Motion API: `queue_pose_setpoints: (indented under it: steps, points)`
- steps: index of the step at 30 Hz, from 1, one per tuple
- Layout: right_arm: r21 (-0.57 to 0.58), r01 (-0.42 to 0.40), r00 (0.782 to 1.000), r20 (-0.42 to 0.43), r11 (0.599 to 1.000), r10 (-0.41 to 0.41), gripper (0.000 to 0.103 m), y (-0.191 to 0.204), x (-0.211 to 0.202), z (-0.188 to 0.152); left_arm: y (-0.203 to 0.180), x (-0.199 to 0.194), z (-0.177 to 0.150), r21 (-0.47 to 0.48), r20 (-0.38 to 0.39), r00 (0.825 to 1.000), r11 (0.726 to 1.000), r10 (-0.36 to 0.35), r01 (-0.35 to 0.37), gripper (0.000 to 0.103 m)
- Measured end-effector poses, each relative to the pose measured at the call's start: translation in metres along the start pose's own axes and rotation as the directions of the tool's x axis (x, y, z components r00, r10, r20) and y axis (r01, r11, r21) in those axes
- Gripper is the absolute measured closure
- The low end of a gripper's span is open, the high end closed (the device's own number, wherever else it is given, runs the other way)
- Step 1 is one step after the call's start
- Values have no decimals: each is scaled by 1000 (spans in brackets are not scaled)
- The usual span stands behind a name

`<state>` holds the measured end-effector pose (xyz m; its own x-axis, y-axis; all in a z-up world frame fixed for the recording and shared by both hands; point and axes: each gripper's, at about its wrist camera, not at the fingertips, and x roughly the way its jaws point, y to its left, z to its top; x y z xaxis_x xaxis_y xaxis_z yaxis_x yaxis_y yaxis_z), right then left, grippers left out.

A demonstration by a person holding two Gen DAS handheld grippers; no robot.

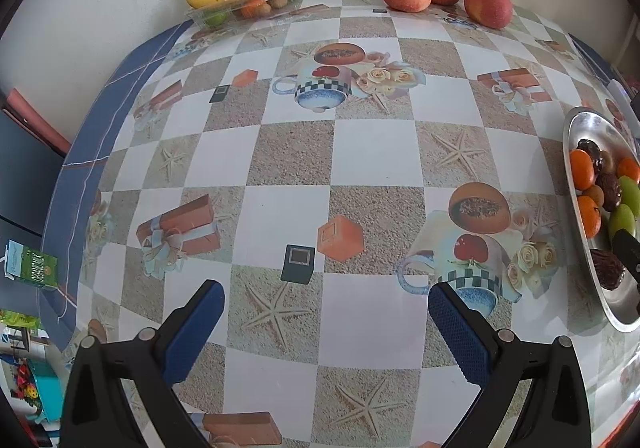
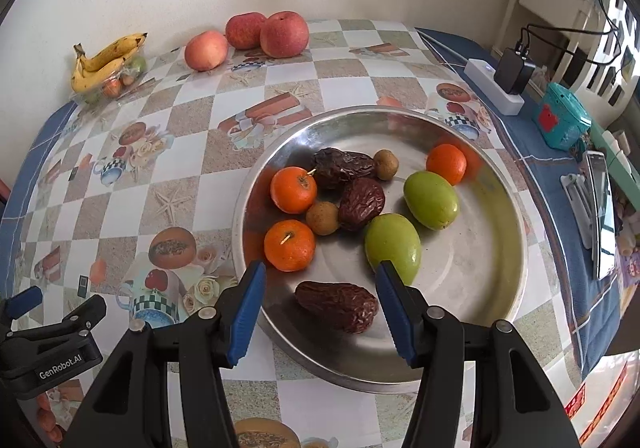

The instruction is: Organize fruits

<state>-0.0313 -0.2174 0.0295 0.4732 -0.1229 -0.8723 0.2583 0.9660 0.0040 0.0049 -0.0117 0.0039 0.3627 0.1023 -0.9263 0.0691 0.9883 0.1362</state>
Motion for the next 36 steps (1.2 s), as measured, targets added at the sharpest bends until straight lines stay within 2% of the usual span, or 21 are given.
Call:
queue_pose_setpoints:
  steps: [18, 36]
  points:
    - [-12, 2, 1000, -14, 1000, -3, 45, 3, 2, -1, 7, 1, 2, -52, -18, 1000, 999, -12, 11, 0]
    - [-16, 0, 1000, -22, 1000, -1, 45, 4, 4, -2, 4, 0, 1, -37, -14, 1000, 999, 5, -5, 0]
